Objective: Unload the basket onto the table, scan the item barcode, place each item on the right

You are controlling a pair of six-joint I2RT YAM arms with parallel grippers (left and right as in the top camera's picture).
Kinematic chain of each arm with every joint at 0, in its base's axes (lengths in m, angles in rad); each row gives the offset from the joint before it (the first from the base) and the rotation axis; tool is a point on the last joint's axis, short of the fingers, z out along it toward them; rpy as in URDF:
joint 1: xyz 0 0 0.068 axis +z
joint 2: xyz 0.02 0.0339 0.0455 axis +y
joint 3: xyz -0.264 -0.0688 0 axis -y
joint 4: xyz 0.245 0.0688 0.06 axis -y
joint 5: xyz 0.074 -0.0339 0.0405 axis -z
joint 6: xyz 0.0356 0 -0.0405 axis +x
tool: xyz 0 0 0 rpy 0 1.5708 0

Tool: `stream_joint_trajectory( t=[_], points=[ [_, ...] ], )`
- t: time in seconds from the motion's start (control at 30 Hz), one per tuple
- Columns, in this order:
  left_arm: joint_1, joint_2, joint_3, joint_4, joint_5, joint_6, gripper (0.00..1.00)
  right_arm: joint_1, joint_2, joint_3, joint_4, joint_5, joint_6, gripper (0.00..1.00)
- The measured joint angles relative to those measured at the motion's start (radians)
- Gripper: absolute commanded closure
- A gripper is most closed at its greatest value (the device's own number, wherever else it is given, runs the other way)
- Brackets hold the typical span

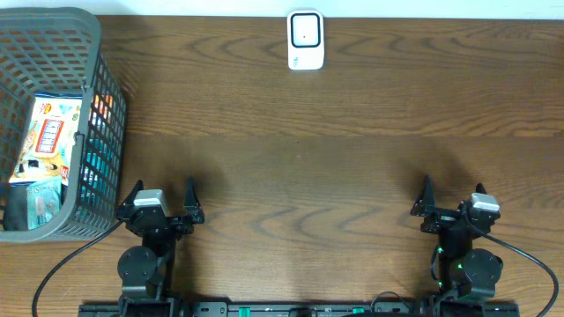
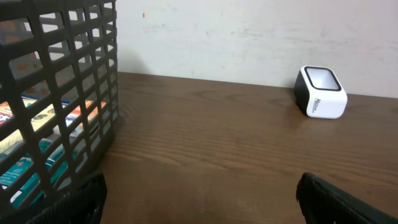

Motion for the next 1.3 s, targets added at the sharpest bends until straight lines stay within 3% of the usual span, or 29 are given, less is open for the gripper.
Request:
stream_joint_trajectory(
  t=[1.3],
  points=[
    [0.000,0.032,0.000,0.000,0.000,0.000,0.02,0.000,0.001,0.000,0.000,0.000,0.000,0.01]
  ],
)
